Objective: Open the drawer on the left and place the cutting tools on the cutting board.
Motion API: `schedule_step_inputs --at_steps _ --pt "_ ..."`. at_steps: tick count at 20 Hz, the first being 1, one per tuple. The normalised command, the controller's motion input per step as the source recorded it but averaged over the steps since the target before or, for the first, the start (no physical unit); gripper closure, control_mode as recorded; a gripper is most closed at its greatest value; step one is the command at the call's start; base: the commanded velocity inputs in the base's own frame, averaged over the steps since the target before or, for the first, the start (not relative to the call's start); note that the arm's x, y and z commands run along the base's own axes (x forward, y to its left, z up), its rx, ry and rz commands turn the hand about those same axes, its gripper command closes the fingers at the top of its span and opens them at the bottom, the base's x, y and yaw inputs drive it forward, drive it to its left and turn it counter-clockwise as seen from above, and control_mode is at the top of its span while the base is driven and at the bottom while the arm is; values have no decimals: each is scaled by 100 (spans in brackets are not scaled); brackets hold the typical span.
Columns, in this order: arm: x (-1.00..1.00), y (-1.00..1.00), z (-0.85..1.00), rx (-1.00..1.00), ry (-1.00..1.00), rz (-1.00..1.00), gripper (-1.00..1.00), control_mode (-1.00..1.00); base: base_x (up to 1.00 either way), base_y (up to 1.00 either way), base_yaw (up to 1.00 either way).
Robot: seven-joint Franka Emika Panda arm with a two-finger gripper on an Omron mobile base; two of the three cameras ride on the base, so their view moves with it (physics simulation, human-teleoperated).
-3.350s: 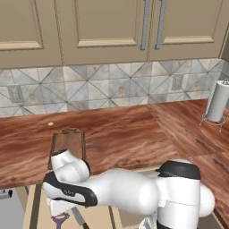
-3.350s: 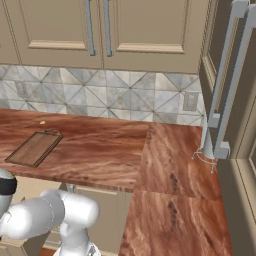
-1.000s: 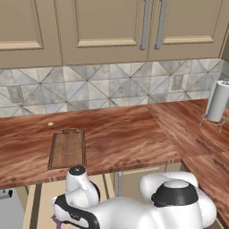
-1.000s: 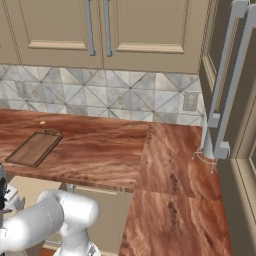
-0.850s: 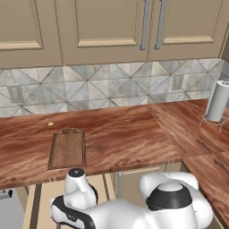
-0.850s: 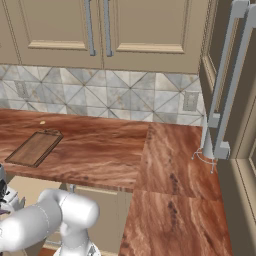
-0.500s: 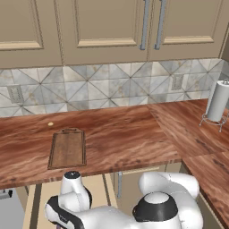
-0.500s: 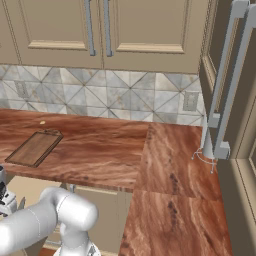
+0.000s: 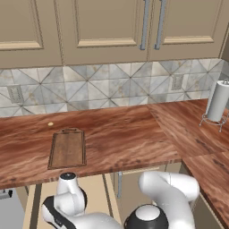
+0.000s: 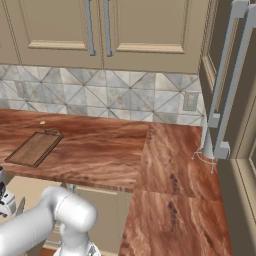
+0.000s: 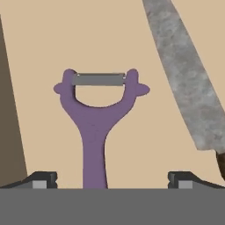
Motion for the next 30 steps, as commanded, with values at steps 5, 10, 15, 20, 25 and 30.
schedule_step_inputs --at_steps 5,10,15,20,25,30 --pt "0 16 -42 0 2 0 -100 -100 0 0 0" --pt "1 17 -41 0 0 0 -100 -100 0 0 0" --pt "5 26 -41 0 2 0 100 -100 0 0 0" --pt "0 18 -5 -4 2 0 100 -100 0 0 0" --pt "-34 1 0 0 0 0 100 -100 0 0 0" --pt "-72 0 54 0 -16 -4 100 -100 0 0 0"
